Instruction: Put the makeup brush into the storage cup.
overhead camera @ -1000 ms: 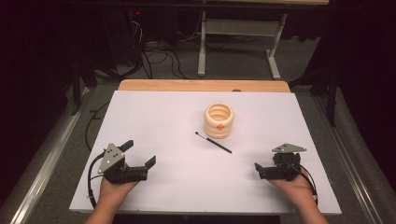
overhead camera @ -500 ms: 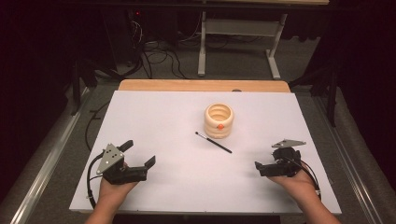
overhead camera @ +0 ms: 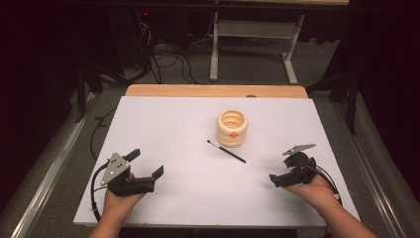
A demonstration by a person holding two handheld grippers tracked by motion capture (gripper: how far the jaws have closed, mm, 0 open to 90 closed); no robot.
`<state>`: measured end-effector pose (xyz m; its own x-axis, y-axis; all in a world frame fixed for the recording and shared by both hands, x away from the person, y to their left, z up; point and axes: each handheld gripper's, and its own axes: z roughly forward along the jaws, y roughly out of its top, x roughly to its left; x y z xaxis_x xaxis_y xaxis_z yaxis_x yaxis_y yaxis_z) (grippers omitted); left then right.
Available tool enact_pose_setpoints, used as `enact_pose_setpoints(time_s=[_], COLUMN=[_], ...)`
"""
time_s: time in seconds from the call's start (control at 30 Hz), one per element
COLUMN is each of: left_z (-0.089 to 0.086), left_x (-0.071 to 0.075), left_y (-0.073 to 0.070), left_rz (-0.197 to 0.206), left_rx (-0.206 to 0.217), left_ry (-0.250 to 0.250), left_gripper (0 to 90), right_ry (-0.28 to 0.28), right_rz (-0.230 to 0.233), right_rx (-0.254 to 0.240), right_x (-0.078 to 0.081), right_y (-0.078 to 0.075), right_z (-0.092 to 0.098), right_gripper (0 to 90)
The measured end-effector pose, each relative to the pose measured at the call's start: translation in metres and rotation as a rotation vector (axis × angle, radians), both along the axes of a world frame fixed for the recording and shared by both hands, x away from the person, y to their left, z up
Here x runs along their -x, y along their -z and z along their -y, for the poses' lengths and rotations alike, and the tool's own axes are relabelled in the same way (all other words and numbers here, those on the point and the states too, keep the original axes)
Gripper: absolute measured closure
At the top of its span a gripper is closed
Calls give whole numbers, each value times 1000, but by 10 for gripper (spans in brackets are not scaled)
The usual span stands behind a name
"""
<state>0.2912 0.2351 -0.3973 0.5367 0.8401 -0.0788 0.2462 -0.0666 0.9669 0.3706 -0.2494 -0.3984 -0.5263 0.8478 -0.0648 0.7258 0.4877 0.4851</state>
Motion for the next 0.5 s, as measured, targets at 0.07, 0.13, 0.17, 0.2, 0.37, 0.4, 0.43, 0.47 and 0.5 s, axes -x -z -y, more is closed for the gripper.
enact_pose_setpoints(time_s=[0.07,0.13,0.17,0.2,0.37,0.4,0.43,0.47,0.5], left_z=[0,0,0,0,1,1,1,1,1], left_x=[0,0,0,-1,-1,-1,-1,-1,-1], left_y=[0,0,0,0,0,0,0,0,0], left_rz=[-2,-3,-5,-4,-5,-6,-6,-6,-6], left_rx=[3,3,-1,-1,0,0,2,2,1], left_ry=[2,4,5,6,8,8,8,9,9], left_gripper=[17,17,17,17,17,17,17,17,17], right_ry=[-8,-16,-15,-18,-20,-20,-26,-24,-31], right_rz=[-12,-25,-30,-34,-55,-59,-67,-71,-79], right_rx=[8,17,24,28,65,61,68,78,79], right_x=[-1,-2,-2,-3,-5,-6,-6,-6,-7], right_y=[0,0,0,0,-1,0,-1,-1,-1], right_z=[-1,-2,-3,-3,-5,-5,-6,-7,-7], right_gripper=[14,14,14,14,14,14,14,14,14])
